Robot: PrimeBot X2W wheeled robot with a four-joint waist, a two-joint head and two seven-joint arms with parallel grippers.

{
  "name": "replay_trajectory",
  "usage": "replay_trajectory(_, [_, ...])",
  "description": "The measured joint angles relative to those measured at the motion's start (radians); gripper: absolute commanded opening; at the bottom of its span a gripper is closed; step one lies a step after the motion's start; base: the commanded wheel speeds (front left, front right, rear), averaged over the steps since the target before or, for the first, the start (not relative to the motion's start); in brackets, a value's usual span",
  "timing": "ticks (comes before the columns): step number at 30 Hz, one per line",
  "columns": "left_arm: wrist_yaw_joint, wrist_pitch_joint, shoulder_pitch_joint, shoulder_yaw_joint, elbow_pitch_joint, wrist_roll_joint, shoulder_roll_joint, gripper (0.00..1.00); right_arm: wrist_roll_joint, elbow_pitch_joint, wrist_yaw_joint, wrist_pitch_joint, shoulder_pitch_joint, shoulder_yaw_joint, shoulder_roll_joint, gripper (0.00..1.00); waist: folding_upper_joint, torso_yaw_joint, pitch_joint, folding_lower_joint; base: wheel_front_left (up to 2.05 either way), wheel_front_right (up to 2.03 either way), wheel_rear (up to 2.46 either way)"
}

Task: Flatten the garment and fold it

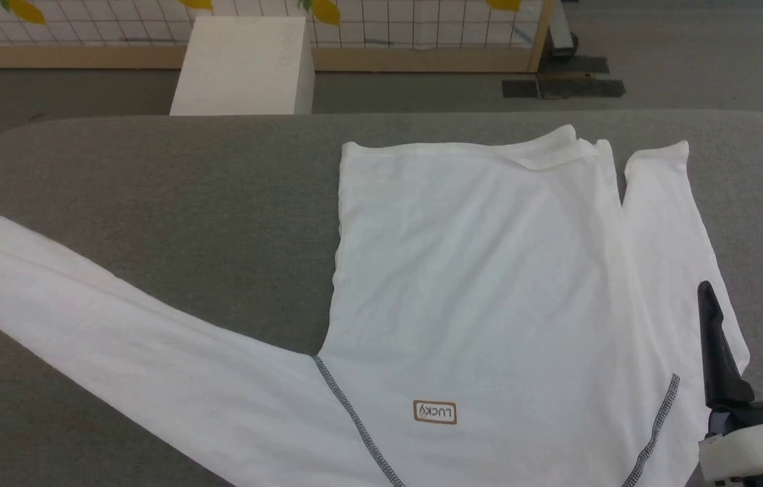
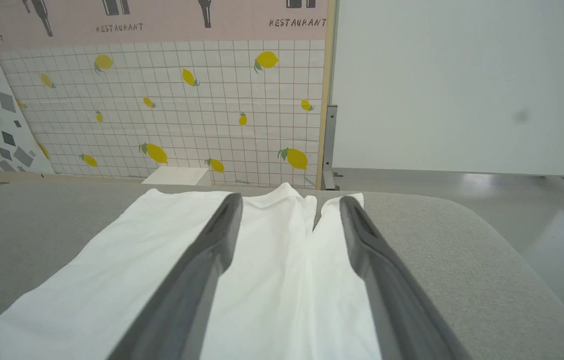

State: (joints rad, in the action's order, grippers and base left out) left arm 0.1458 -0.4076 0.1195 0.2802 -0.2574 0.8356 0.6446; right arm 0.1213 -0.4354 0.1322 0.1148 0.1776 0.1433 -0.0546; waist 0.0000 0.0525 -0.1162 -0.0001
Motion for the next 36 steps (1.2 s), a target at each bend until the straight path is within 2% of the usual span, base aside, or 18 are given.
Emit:
replay_trajectory(4, [0.007,-0.001,-0.012,-0.012,-0.111,0.011,-0.024,0.00,-0.005,-0.019,0.000,0.009,0.008,0.020,0.001,1.00,0.0000,0.025,0.022,0.0000,0.00,0.00,0.00])
replay_trajectory(8, [0.023,-0.011,0.015,-0.096,-0.211,0.015,-0.062,0.00,-0.002,-0.030,0.000,0.010,0.009,0.050,0.003,1.00,0.0000,0.039,0.025,0.0000,0.00,0.00,0.00])
replay_trajectory(12, [0.040,-0.032,0.097,-0.244,-0.287,0.004,-0.121,0.00,0.003,-0.042,0.000,0.010,0.008,0.100,0.003,1.00,0.0000,0.038,0.016,0.0000,0.00,0.00,0.00])
replay_trajectory(17, [0.050,-0.050,0.221,-0.495,-0.315,-0.053,-0.250,0.00,0.002,-0.061,0.000,0.016,0.004,0.156,0.003,1.00,0.0000,0.034,-0.002,0.0000,0.00,0.00,0.00])
replay_trajectory(22, [0.049,-0.049,0.284,-0.734,-0.242,-0.124,-0.395,0.00,0.002,-0.069,0.000,0.017,-0.021,0.186,0.003,1.00,0.0000,0.015,-0.017,0.0000,0.00,0.00,0.00])
replay_trajectory(28, [0.009,0.011,0.303,-0.929,-0.062,-0.165,-0.539,0.00,0.005,-0.069,0.000,0.017,-0.032,0.201,0.003,1.00,0.0000,-0.021,-0.040,0.0000,0.00,0.00,0.00])
replay_trajectory(31, [-0.001,0.069,0.304,-1.008,0.036,-0.148,-0.582,0.00,0.012,-0.066,0.000,0.011,-0.038,0.209,0.003,1.00,0.0001,-0.044,-0.054,0.0000,0.00,0.00,0.00])
replay_trajectory(36, [-0.001,0.199,0.329,-1.127,0.233,-0.133,-0.588,0.00,0.021,-0.053,0.000,0.004,-0.047,0.198,0.003,1.00,0.0000,-0.084,-0.082,0.0000,0.00,0.00,0.00])
